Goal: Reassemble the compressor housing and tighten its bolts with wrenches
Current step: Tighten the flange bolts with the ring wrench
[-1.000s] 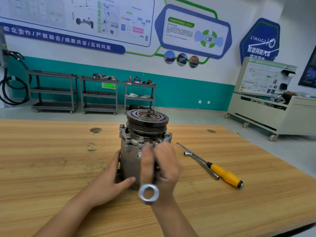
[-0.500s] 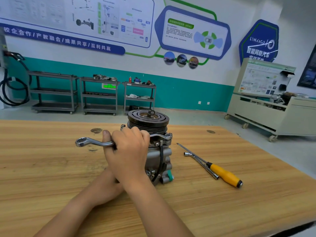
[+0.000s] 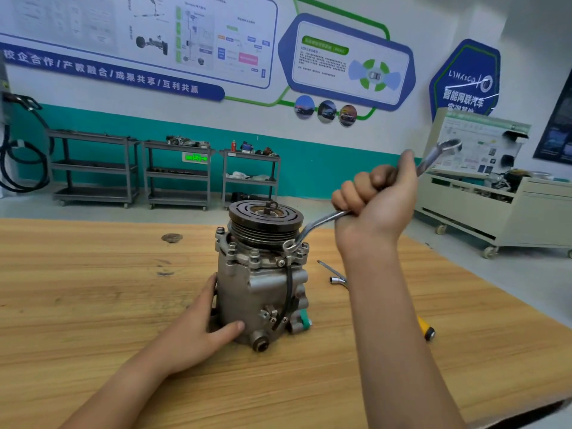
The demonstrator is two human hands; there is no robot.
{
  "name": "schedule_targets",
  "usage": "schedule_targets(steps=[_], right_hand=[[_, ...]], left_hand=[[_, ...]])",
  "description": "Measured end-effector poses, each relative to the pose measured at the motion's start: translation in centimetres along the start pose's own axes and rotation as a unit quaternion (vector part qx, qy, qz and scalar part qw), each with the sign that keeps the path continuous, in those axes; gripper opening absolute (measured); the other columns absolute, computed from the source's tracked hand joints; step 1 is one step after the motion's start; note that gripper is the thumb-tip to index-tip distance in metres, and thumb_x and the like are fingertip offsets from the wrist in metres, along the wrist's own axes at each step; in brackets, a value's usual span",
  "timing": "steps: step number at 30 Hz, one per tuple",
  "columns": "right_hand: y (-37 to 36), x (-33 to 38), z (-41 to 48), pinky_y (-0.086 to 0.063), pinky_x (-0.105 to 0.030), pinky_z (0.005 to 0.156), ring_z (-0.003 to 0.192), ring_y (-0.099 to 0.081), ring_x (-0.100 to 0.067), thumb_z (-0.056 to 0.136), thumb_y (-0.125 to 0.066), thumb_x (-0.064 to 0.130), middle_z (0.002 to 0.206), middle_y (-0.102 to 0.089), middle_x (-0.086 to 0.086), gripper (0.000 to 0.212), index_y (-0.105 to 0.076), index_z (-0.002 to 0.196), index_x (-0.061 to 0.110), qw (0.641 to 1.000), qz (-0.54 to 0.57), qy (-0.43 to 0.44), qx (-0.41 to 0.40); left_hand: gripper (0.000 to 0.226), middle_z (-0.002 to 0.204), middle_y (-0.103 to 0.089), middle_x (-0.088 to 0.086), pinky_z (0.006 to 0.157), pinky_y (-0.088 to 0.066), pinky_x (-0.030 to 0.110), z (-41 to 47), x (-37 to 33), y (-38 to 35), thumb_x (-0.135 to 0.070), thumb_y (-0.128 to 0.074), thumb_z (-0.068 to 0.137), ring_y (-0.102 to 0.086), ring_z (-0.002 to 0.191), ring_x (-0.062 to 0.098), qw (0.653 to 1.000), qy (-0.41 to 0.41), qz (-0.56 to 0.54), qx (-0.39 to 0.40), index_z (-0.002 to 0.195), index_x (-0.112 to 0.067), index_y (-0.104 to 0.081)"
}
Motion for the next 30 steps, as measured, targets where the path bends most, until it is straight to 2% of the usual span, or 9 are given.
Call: schedule_targets(steps=[3, 6, 10, 14, 16, 18, 20, 25, 30], right_hand=[[3.1, -1.7, 2.7, -0.011, -0.016, 0.036, 0.032, -0.011, -0.009, 0.100, -0.035, 0.039, 0.039, -0.016, 0.007, 0.053, -0.029, 0.052, 0.018, 0.993, 0.039, -0.092, -0.062], [5.1, -3.5, 4.5, -0.010, -0.014, 0.037, 0.028, -0.012, -0.009, 0.099, -0.034, 0.041, 0.037, -0.016, 0.007, 0.059, -0.030, 0.045, 0.018, 0.982, 0.067, -0.152, -0.085], [7.0, -5.6, 5.5, -0.013, -0.013, 0.033, 0.026, -0.015, -0.009, 0.100, -0.033, 0.039, 0.036, -0.018, 0.007, 0.051, -0.029, 0.054, 0.018, 0.973, 0.075, -0.195, -0.100], [7.3, -7.0, 6.4, -0.016, -0.012, 0.031, 0.025, -0.017, -0.008, 0.100, -0.034, 0.034, 0.035, -0.020, 0.007, 0.051, -0.030, 0.052, 0.018, 0.966, 0.062, -0.232, -0.093], [7.1, -7.5, 6.6, -0.018, -0.013, 0.030, 0.025, -0.018, -0.009, 0.100, -0.035, 0.031, 0.035, -0.020, 0.007, 0.058, -0.033, 0.043, 0.018, 0.961, 0.051, -0.260, -0.074], [7.2, -7.9, 6.6, -0.018, -0.013, 0.030, 0.025, -0.018, -0.009, 0.099, -0.035, 0.029, 0.034, -0.020, 0.007, 0.065, -0.034, 0.035, 0.017, 0.956, 0.045, -0.283, -0.064], [7.6, -8.3, 6.6, -0.019, -0.013, 0.031, 0.025, -0.019, -0.008, 0.099, -0.036, 0.026, 0.034, -0.021, 0.007, 0.066, -0.035, 0.034, 0.016, 0.952, 0.051, -0.295, -0.067], [8.3, -8.8, 6.5, -0.019, -0.012, 0.033, 0.024, -0.020, -0.008, 0.098, -0.038, 0.024, 0.034, -0.022, 0.007, 0.067, -0.037, 0.032, 0.014, 0.947, 0.054, -0.306, -0.081], [6.5, -8.3, 7.0, -0.018, -0.014, 0.032, 0.025, -0.019, -0.008, 0.099, -0.037, 0.027, 0.033, -0.020, 0.007, 0.068, -0.035, 0.032, 0.016, 0.951, 0.007, -0.308, -0.039]], left_hand=[[0.098, 0.151, -0.021, -0.012, 0.105, -0.030, 0.021, -0.1, 0.0, 0.0, -0.042, -0.065, 0.082, -0.037, 0.128, 0.005, 1.000, 0.008, 0.011, 0.004, 0.148, -0.030, 0.007], [0.098, 0.149, -0.020, -0.016, 0.101, -0.029, 0.017, -0.1, -0.2, 0.0, -0.043, -0.063, 0.083, -0.036, 0.122, 0.000, 1.000, 0.008, 0.010, 0.007, 0.146, -0.033, 0.010], [0.097, 0.144, -0.017, -0.021, 0.104, -0.027, 0.019, -0.1, 0.0, 0.0, -0.044, -0.062, 0.083, -0.032, 0.130, 0.004, 1.000, 0.010, 0.017, 0.007, 0.145, -0.034, 0.011], [0.095, 0.136, -0.018, -0.025, 0.098, -0.028, 0.015, -0.1, 0.0, 0.0, -0.042, -0.063, 0.083, -0.033, 0.121, -0.002, 1.000, 0.007, 0.009, 0.008, 0.144, -0.037, 0.010], [0.094, 0.135, -0.018, -0.026, 0.096, -0.029, 0.014, 0.0, 0.1, 0.0, -0.042, -0.063, 0.083, -0.034, 0.119, -0.002, 1.000, 0.008, 0.008, 0.008, 0.144, -0.037, 0.010], [0.091, 0.134, -0.019, -0.027, 0.090, -0.030, 0.006, 0.0, 0.1, -0.1, -0.041, -0.063, 0.083, -0.036, 0.118, -0.003, 1.000, 0.006, 0.000, 0.011, 0.140, -0.043, 0.009], [0.088, 0.133, -0.019, -0.029, 0.084, -0.028, 0.000, 0.0, 0.0, -0.1, -0.041, -0.063, 0.083, -0.037, 0.116, -0.005, 1.000, 0.004, -0.009, 0.010, 0.132, -0.049, 0.009], [0.085, 0.125, -0.021, -0.039, 0.082, -0.027, -0.005, 0.0, 0.0, -0.1, -0.038, -0.065, 0.082, -0.039, 0.112, -0.011, 1.000, -0.006, -0.027, 0.002, 0.123, -0.059, 0.006], [0.083, 0.116, -0.016, -0.047, 0.077, -0.026, -0.010, 0.1, 0.0, -0.2, -0.037, -0.066, 0.082, -0.036, 0.100, -0.023, 0.999, -0.012, -0.036, 0.003, 0.117, -0.062, 0.005]])
Point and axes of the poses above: each hand's wrist, its own z-axis towards the middle knuckle, its own y-axis out of the back of the hand, x = y × z, the point moved 9 cm from there along z, towards the middle knuckle
